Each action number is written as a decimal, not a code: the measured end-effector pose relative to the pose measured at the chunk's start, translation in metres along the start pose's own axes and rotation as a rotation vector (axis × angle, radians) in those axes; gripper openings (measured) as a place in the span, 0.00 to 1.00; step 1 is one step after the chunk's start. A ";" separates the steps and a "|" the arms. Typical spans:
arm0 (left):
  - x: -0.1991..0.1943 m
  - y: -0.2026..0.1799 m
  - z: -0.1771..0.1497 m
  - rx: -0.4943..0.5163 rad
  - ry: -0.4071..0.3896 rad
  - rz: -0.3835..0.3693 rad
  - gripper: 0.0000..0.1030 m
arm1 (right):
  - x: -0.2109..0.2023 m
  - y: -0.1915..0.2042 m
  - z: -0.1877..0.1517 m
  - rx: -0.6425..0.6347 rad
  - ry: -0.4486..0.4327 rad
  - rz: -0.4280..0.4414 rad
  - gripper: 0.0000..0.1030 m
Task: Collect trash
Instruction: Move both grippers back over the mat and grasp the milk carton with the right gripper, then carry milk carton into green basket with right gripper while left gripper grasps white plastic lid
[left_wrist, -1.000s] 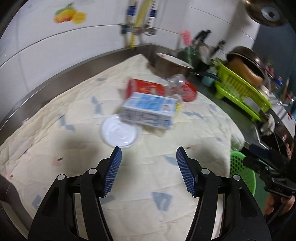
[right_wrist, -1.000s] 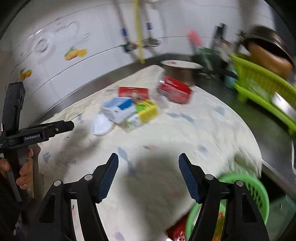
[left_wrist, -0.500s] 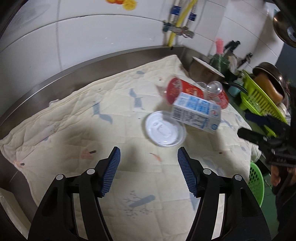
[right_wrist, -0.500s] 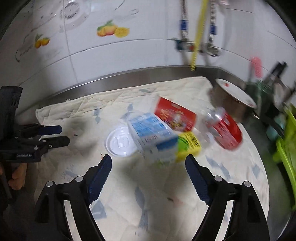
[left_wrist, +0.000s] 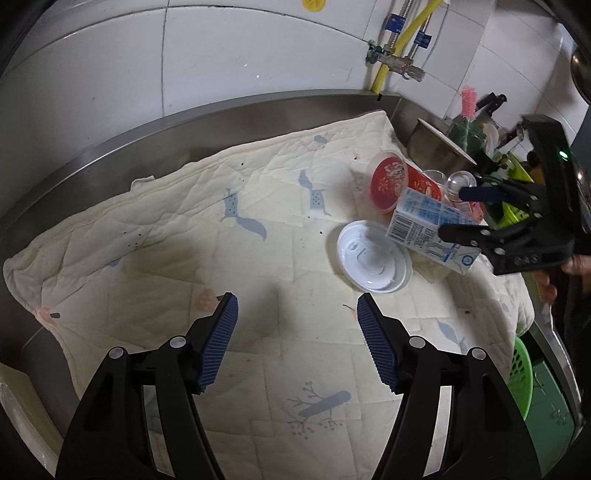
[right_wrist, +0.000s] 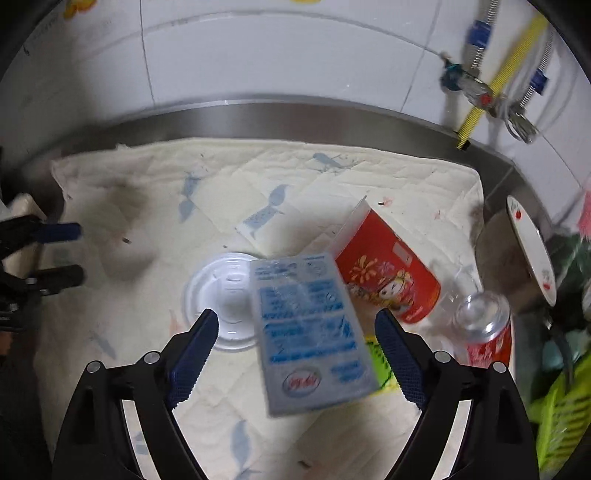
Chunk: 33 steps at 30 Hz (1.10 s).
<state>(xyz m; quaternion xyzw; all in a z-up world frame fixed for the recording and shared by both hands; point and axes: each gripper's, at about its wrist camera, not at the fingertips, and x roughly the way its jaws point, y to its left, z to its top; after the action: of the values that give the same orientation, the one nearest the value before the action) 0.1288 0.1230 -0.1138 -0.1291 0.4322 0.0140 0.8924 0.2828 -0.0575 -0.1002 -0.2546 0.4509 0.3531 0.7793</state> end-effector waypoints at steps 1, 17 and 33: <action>0.001 0.001 -0.001 0.000 0.002 -0.002 0.65 | 0.005 -0.001 0.003 -0.007 0.015 0.006 0.81; 0.015 -0.014 0.003 0.039 0.021 -0.016 0.66 | 0.031 -0.007 0.009 -0.006 0.088 0.052 0.62; 0.080 -0.039 0.033 0.063 0.092 -0.059 0.45 | -0.072 -0.009 -0.073 0.227 -0.132 -0.050 0.62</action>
<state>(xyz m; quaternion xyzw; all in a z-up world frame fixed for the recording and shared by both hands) 0.2092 0.0865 -0.1481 -0.1142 0.4688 -0.0321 0.8753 0.2267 -0.1380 -0.0697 -0.1523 0.4291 0.2961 0.8396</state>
